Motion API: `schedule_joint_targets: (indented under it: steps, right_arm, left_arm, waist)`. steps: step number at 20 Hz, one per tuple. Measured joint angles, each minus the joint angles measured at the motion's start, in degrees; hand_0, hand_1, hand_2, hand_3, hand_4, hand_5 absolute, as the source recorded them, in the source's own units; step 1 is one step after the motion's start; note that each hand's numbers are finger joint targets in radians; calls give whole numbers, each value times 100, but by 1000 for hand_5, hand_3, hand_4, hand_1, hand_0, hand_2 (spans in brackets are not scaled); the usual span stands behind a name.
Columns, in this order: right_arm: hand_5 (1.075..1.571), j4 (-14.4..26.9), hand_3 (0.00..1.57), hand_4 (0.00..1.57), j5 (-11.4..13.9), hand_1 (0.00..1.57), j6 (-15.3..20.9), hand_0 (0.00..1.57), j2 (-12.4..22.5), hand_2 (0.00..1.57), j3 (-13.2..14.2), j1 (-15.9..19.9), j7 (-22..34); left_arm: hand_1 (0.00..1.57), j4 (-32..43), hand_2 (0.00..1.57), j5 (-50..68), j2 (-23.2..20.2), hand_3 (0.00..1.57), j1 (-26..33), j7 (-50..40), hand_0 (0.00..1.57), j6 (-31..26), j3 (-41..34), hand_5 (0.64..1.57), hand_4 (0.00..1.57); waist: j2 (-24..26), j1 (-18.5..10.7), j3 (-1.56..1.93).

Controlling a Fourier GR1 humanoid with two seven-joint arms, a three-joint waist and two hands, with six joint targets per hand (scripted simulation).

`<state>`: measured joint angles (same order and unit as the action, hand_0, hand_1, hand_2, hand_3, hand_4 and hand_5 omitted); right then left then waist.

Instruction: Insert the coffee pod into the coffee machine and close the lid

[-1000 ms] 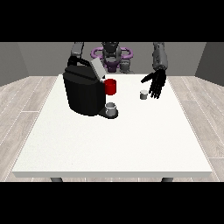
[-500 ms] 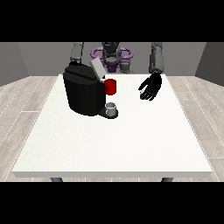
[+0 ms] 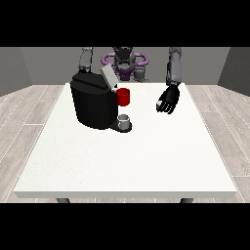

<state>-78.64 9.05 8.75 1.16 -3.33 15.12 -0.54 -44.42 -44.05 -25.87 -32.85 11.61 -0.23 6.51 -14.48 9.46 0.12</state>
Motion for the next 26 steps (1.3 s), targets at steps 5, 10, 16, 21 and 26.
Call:
schedule_joint_targets:
  steps: [5,10,16,21,26]
  right_arm:
    - [1571,183,0,0,-49,0,-34,0,-9,0,72,14,-61]
    - [1571,398,0,0,-141,0,-109,0,31,0,205,-53,-114]
    - [1571,676,0,0,101,0,162,0,107,0,298,-69,57]
    - [1571,1202,0,0,133,0,280,0,122,0,458,29,-162]
    - [1571,1410,0,0,183,0,205,0,188,0,444,-28,-237]
  left_arm:
    - [870,335,1021,-290,-26,921,-195,92,870,-103,41,1571,413]
    - [1190,579,1287,-475,143,1216,-300,180,1190,-62,7,1571,506]
    - [1449,485,1434,-226,421,1357,-479,454,1449,-358,-145,1571,517]
    - [1375,284,1381,-74,566,1327,-788,302,1375,-1005,-221,1571,490]
    - [1418,122,1400,-45,660,1334,-1098,61,1418,-1478,-256,1571,534]
  waist:
    - [61,-16,3]
    - [219,-53,-2]
    - [508,-250,-11]
    - [703,-436,-10]
    - [941,-362,-11]
